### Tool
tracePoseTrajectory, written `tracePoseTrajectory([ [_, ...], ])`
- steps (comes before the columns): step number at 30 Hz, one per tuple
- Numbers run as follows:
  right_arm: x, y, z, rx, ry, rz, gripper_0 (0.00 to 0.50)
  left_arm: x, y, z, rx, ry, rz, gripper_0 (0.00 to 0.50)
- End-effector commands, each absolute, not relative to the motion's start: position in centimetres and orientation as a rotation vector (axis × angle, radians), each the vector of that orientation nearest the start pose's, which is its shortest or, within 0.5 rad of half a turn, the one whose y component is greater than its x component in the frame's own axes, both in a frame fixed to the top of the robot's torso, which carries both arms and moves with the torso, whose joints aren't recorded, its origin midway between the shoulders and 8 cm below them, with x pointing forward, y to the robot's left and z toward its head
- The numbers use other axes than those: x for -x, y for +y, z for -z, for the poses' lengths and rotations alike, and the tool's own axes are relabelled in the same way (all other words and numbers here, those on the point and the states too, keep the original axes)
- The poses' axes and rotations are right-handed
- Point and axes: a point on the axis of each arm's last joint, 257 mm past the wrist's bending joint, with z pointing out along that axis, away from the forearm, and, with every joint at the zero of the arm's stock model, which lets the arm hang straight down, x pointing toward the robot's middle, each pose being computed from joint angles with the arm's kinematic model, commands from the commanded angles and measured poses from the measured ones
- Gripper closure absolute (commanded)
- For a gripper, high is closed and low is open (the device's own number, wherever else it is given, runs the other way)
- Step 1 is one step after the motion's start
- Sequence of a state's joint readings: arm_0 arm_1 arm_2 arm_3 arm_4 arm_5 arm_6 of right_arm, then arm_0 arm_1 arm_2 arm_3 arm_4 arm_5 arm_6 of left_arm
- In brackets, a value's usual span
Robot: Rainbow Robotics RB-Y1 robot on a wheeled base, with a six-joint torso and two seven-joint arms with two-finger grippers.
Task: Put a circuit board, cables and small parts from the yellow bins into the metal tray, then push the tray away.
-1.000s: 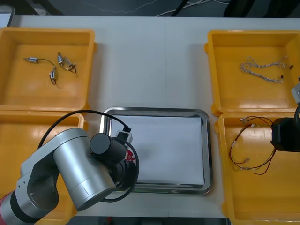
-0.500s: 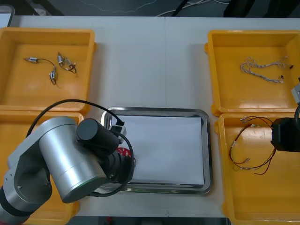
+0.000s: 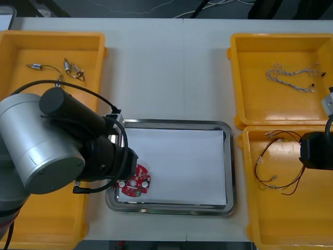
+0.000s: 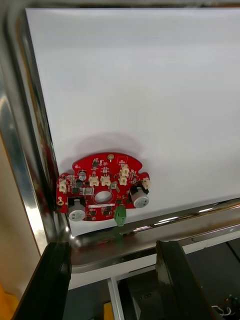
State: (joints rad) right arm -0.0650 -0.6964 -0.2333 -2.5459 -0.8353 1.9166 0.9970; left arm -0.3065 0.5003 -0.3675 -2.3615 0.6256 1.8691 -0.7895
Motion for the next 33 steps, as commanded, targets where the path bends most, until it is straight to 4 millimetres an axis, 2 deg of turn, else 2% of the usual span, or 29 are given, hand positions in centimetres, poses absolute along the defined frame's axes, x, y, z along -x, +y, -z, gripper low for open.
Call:
tracePoseTrajectory([
  [1,-33.2,-27.4,16.3,0.019,2.599,-0.087,0.500,-36.0,14.1,18.3,-0.008,2.638,0.333,0.000],
  [5,-33.6,-25.8,16.2,0.098,2.595,-0.088,0.500,-36.5,16.7,16.9,0.045,2.625,0.311,0.000],
  [10,-33.6,-23.1,16.7,0.240,2.600,-0.087,0.500,-38.1,20.2,14.1,0.134,2.556,0.303,0.000],
  [16,-33.3,-20.1,17.3,0.416,2.596,-0.081,0.500,-39.7,24.5,12.1,0.237,2.497,0.249,0.000],
  [21,-33.0,-17.7,17.4,0.582,2.578,-0.070,0.500,-40.8,27.9,11.8,0.258,2.490,0.175,0.000],
  [28,-32.7,-14.5,18.2,0.841,2.551,-0.024,0.500,-41.9,31.9,12.8,0.304,2.511,0.075,0.000],
  [33,-32.4,-13.2,19.3,1.006,2.540,0.039,0.500,-42.9,33.2,12.8,0.335,2.509,0.050,0.000],
])
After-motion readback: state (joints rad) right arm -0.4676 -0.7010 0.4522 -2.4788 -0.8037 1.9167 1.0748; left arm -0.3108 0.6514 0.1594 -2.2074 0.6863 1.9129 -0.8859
